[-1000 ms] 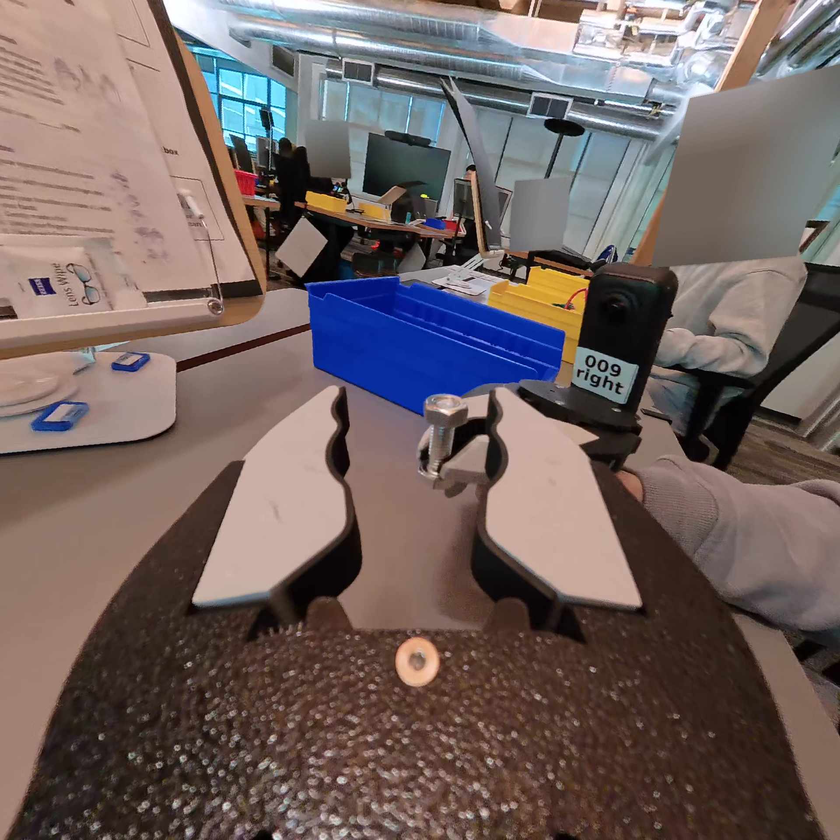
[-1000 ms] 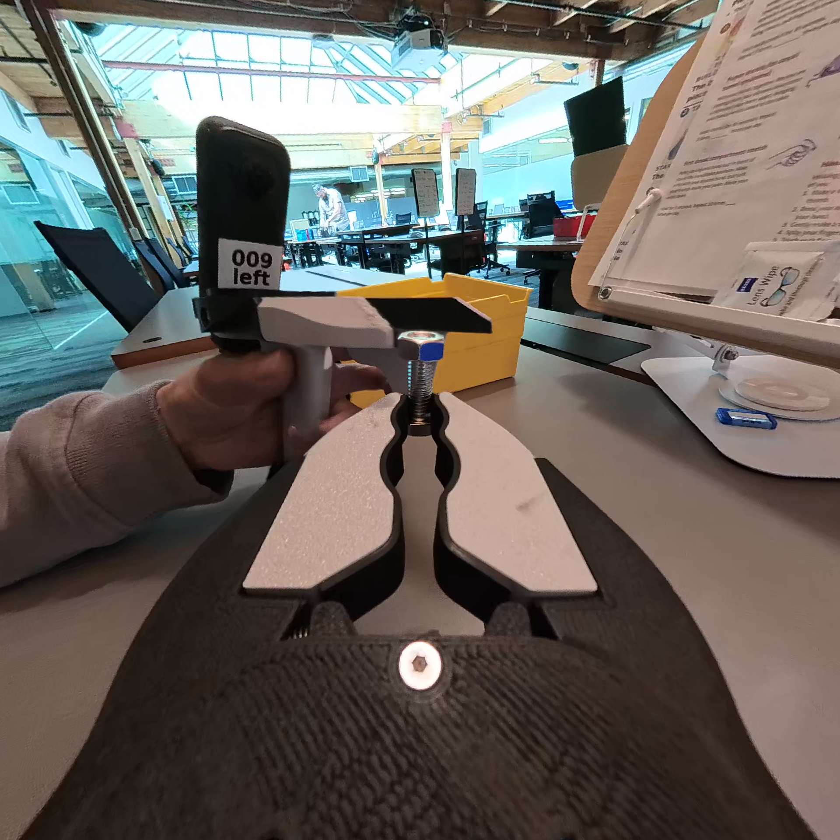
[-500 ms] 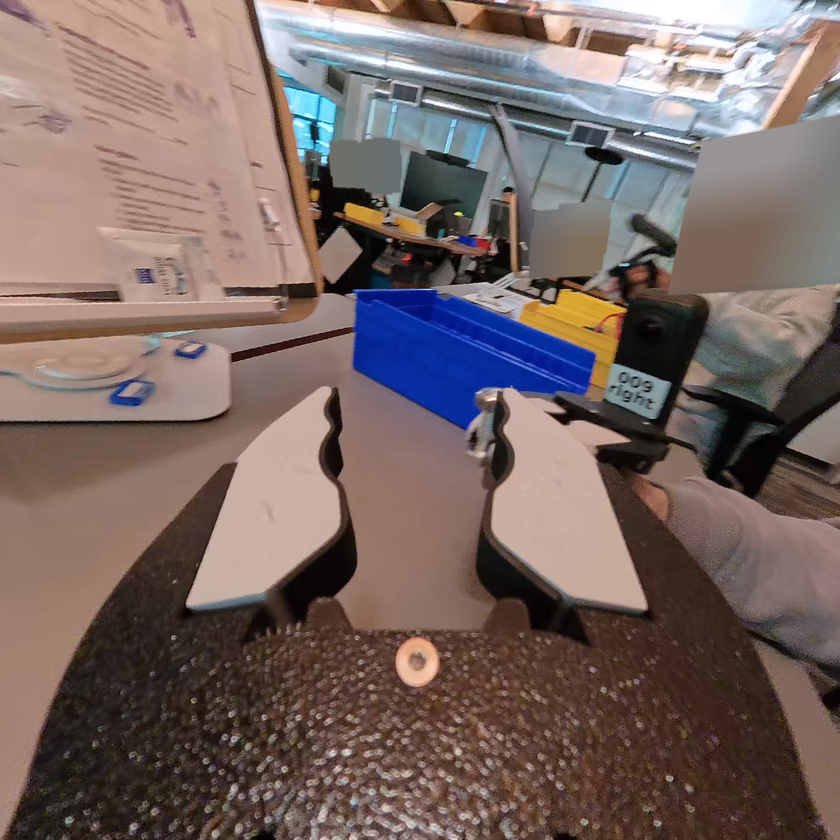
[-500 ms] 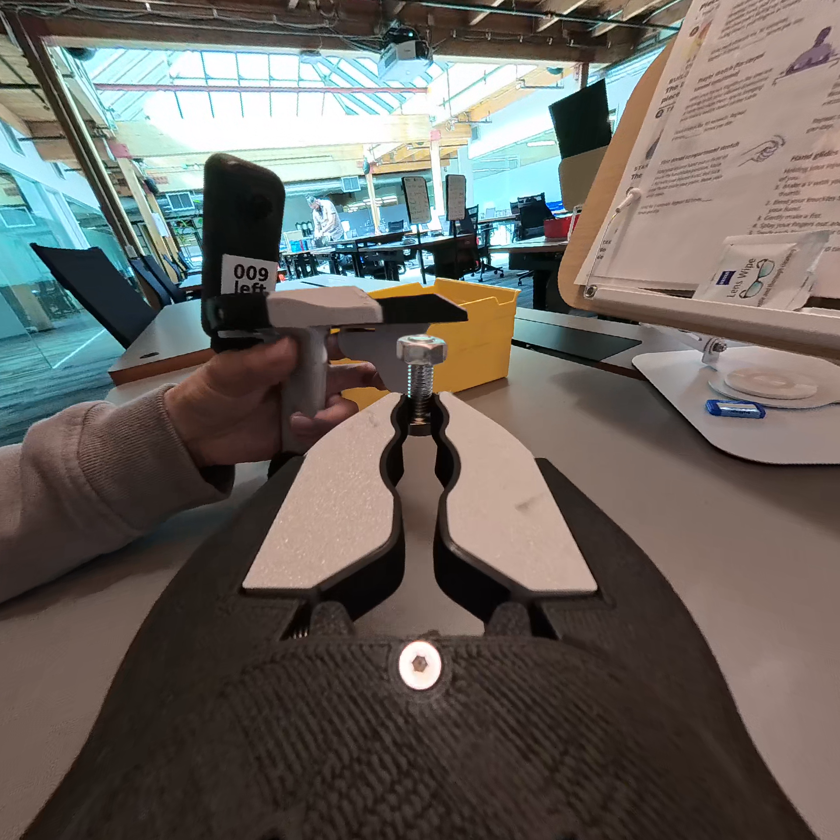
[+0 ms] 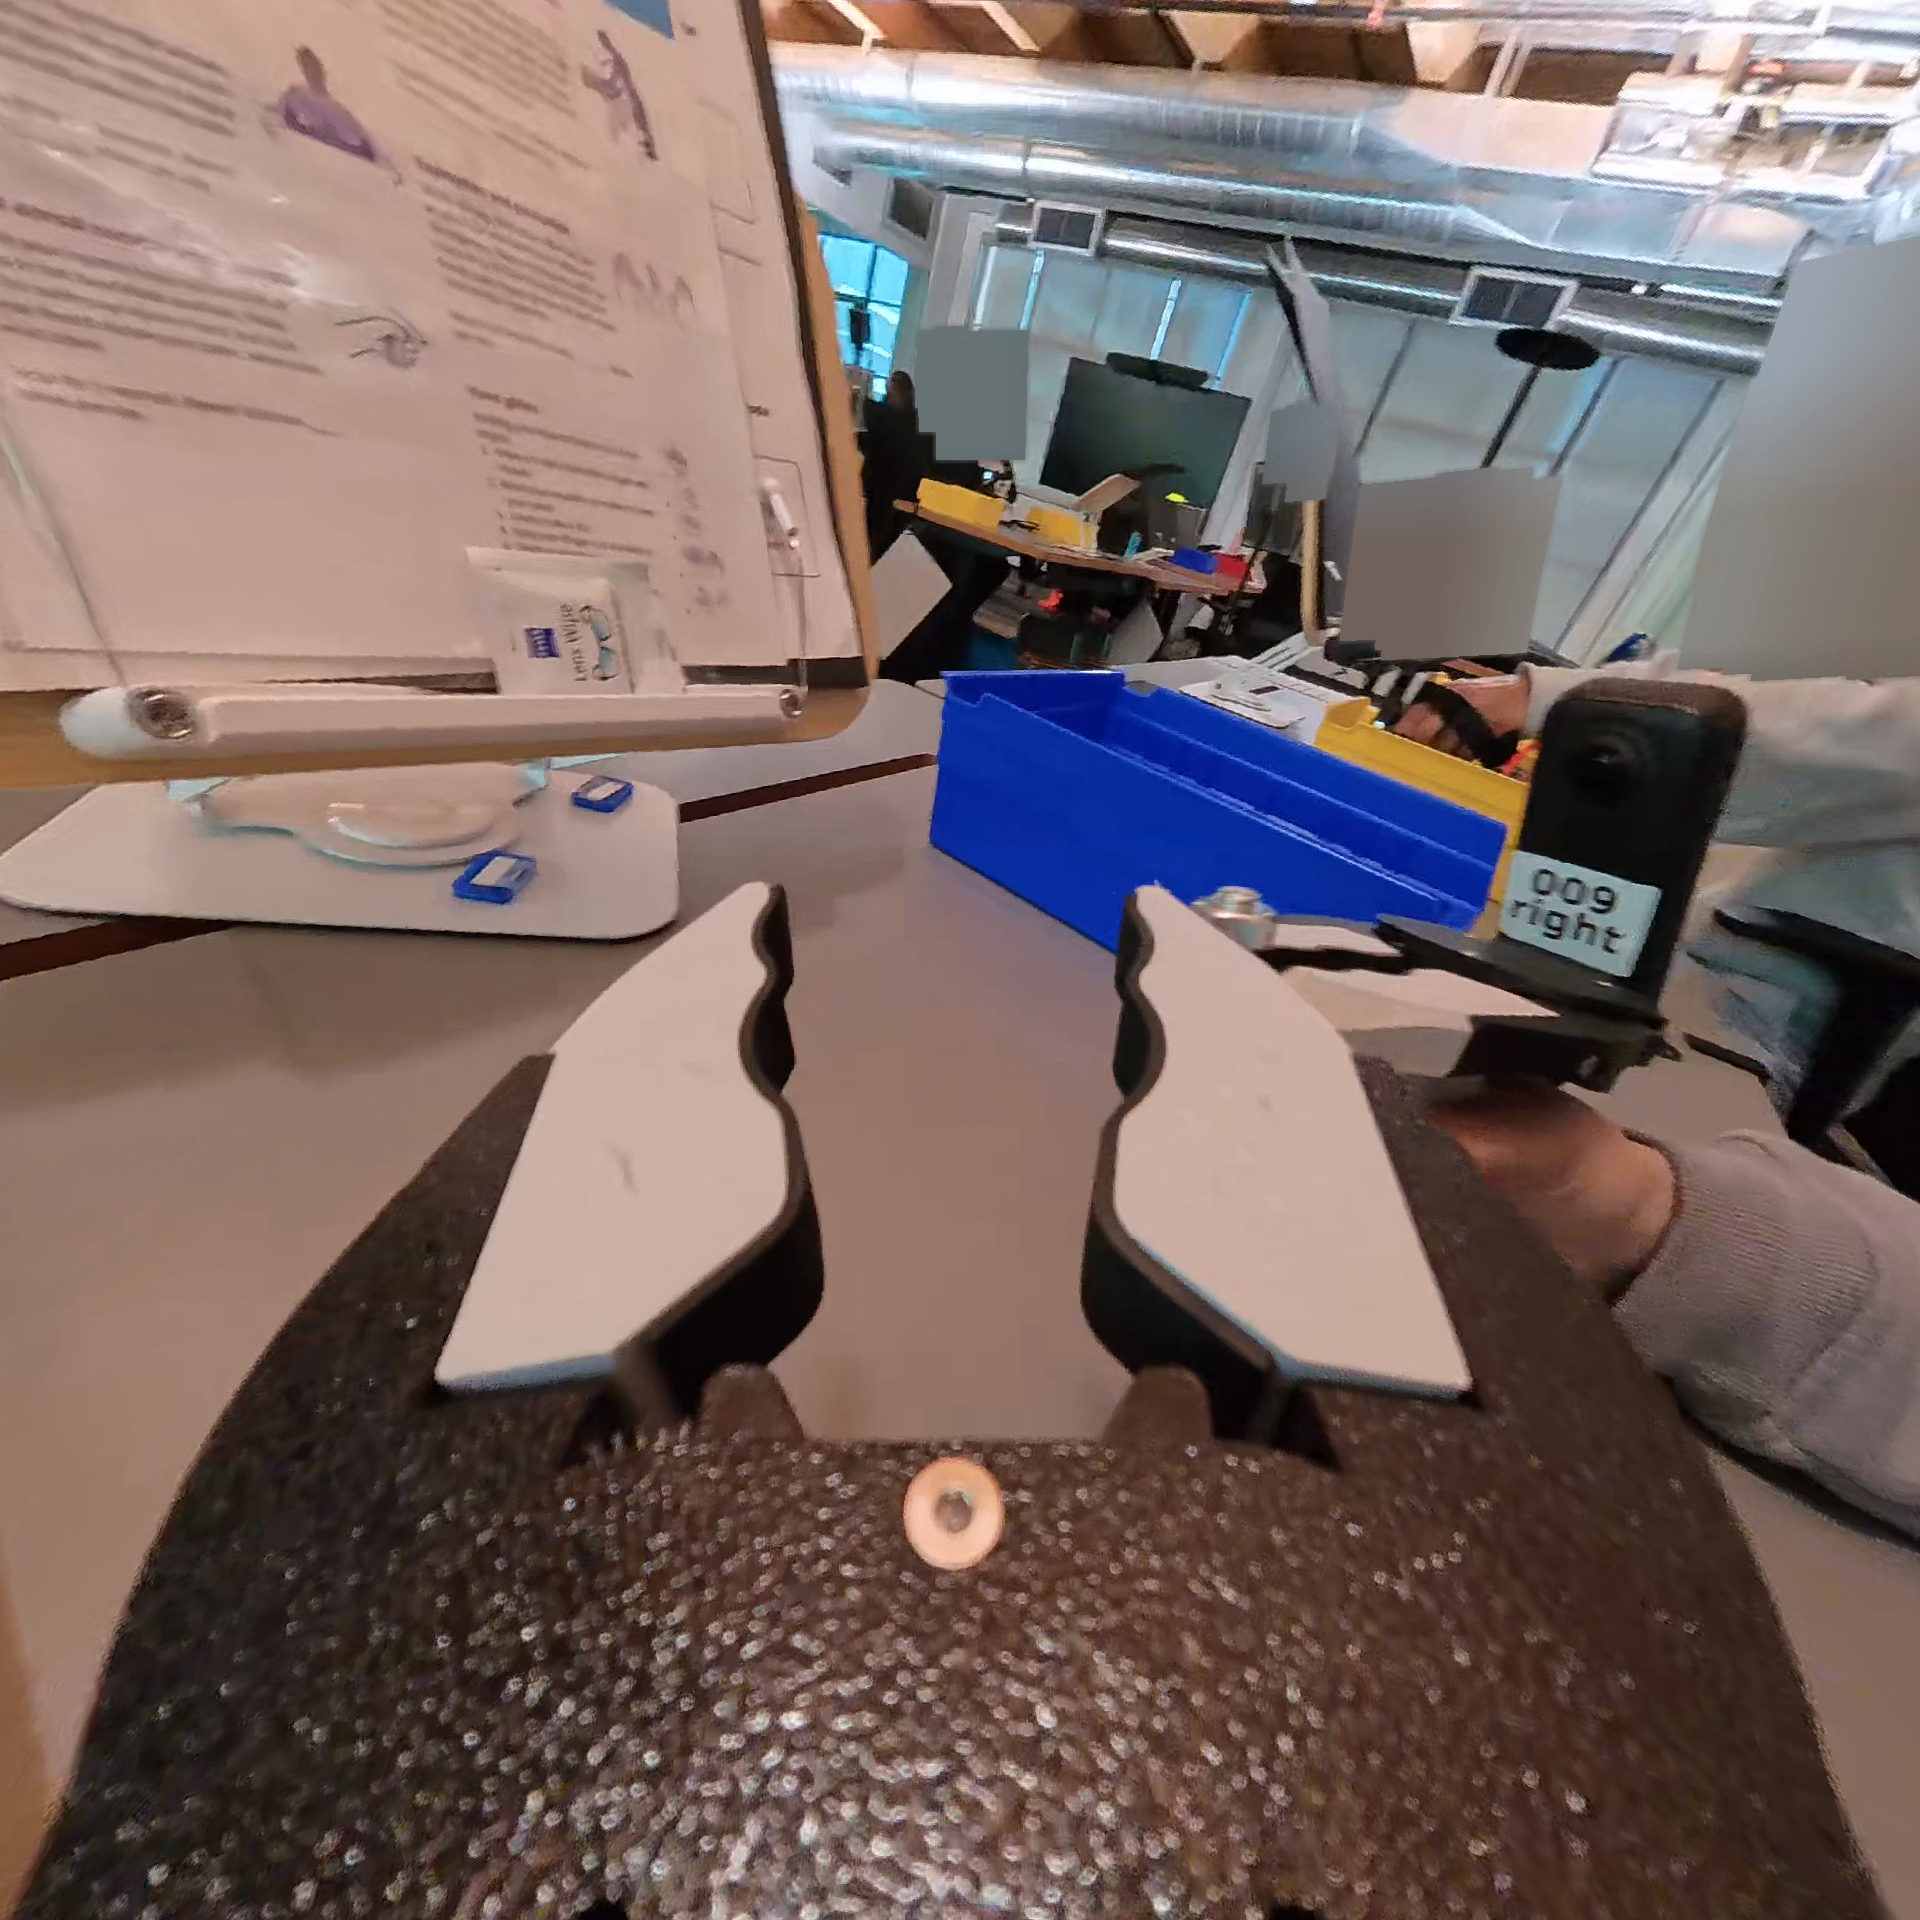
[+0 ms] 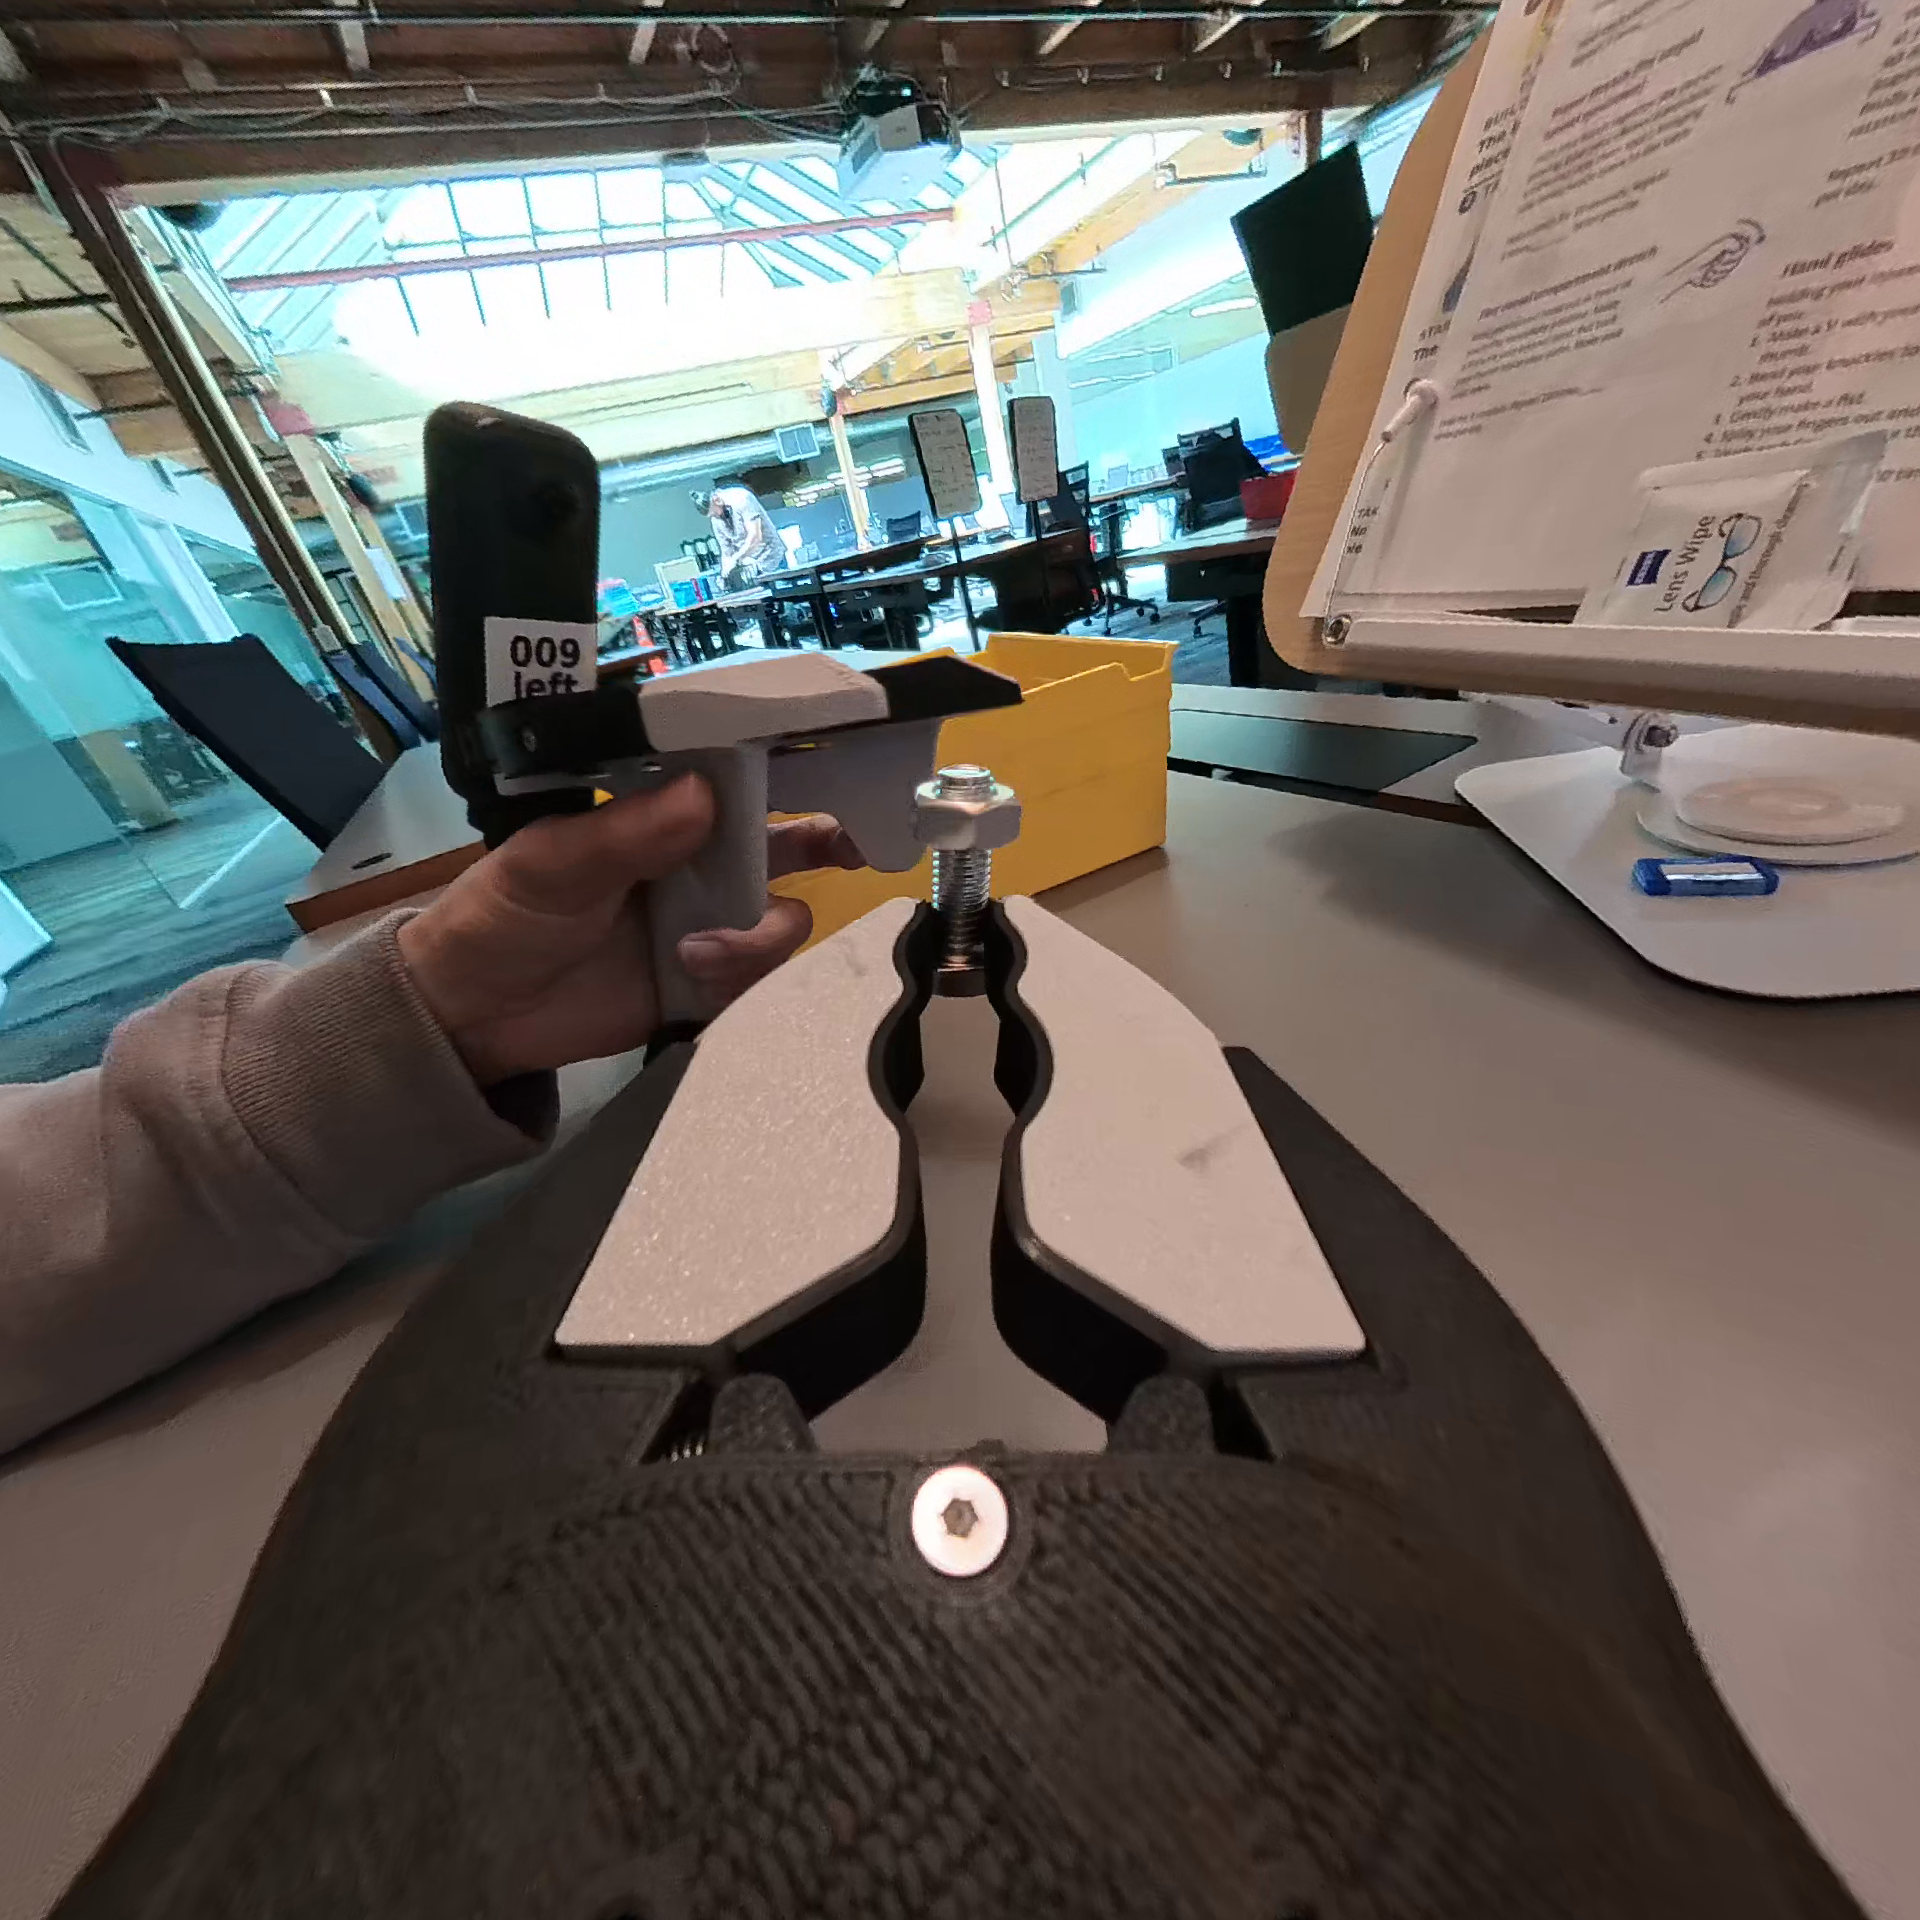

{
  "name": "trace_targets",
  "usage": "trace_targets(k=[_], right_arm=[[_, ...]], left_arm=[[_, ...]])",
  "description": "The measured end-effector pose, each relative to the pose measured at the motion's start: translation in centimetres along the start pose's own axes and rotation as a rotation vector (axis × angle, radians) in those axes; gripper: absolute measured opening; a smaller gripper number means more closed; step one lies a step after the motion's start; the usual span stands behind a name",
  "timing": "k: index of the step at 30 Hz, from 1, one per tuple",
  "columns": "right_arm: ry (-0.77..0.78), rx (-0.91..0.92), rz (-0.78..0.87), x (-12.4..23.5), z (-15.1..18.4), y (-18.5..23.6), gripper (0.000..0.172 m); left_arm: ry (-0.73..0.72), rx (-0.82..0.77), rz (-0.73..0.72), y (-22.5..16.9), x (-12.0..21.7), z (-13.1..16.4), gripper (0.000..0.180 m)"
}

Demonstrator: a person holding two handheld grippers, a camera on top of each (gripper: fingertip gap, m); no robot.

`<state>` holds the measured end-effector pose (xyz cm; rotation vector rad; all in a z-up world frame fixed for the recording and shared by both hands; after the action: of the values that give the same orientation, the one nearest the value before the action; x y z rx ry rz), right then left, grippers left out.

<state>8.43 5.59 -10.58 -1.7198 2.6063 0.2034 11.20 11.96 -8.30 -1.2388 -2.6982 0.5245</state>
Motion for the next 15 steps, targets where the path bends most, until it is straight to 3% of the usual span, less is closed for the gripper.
trace_targets(k=[6, 11, 15], right_arm=[[-0.001, -0.022, -0.025, -0.1, 0.1, 0.3, 0.009], [-0.017, -0.051, -0.041, 0.1, -0.3, 0.3, 0.009], [-0.048, -0.176, -0.117, 0.7, -1.5, 0.5, 0.009]], left_arm=[[0.07, 0.006, 0.116, -3.1, -1.9, 1.9, 0.066], [0.048, 0.028, 0.109, -2.4, -1.6, 1.7, 0.067], [-0.01, 0.091, 0.082, -1.1, -1.0, 1.0, 0.067]])
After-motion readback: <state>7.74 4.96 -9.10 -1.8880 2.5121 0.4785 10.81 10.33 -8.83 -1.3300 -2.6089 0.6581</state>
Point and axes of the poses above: each gripper's, where its closed fingertips meet, x back along the fingers, z out of its underside, y = z × x across the jaws, the point moved 1 cm from there along x, back along the fingers, and after that the axes turned 7 degrees about x, right-handed, at the moved point
